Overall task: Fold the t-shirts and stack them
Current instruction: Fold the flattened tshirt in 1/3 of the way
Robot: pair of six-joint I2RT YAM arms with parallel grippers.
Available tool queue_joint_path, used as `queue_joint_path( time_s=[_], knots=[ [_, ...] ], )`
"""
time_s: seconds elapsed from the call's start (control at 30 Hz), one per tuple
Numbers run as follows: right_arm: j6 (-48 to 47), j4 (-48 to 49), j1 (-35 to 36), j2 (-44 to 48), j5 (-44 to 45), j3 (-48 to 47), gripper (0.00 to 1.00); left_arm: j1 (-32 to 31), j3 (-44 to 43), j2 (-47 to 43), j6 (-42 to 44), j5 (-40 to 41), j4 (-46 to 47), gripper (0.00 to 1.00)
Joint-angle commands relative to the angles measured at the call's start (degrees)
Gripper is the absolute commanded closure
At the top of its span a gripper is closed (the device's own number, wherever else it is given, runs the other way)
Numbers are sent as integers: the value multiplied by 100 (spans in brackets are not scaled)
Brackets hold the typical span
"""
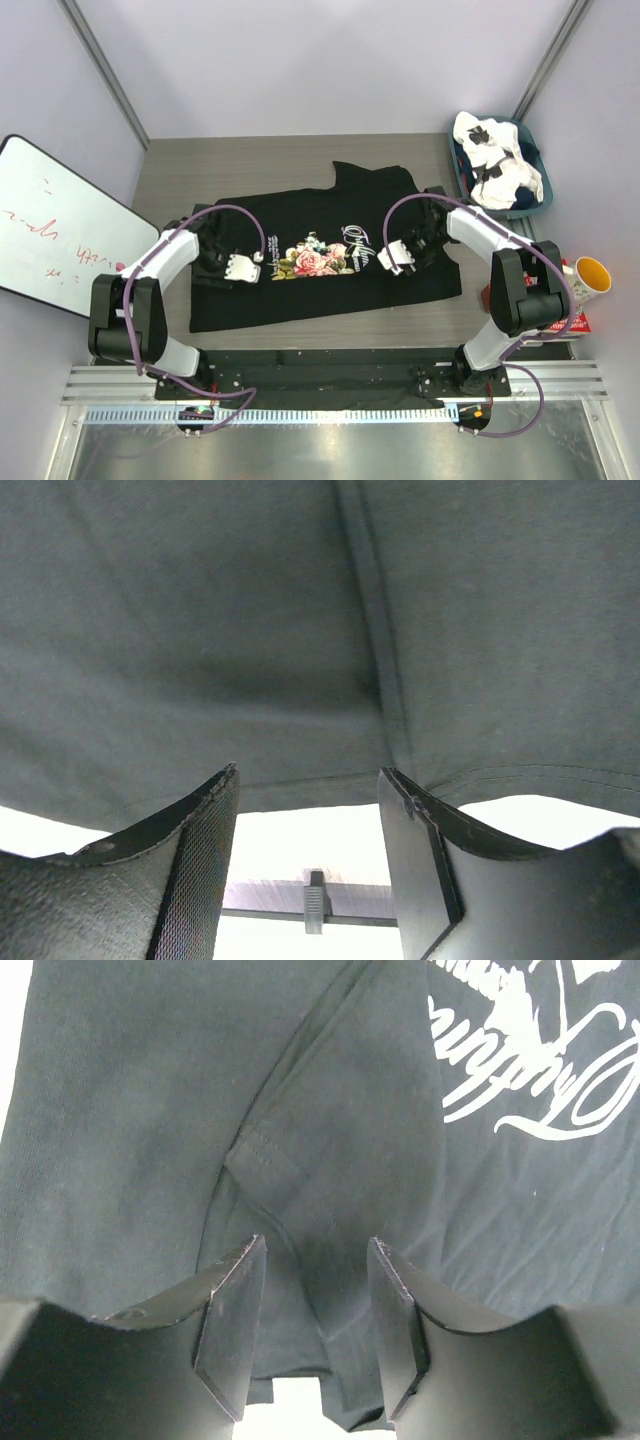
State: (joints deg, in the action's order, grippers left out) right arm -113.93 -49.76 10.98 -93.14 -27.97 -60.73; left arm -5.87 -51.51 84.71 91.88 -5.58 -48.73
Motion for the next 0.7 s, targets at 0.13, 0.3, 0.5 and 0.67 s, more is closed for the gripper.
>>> queue_joint_path(
  time_s=[0.13,0.3,0.5,0.67],
  knots=[
    [-824,-359,149,-64,-201,-132,50,7,26,28,-152,128,355,42],
    [-964,-561,202,-90,-183,-71,50,16,44,11,-161,189,373,43],
    [-1000,-456,290,-239,-174,35,52,16,44,20,-179,145,399,43],
    [-851,-202,352,-380,-157,70,55,16,35,28,-179,128,408,42]
  ],
)
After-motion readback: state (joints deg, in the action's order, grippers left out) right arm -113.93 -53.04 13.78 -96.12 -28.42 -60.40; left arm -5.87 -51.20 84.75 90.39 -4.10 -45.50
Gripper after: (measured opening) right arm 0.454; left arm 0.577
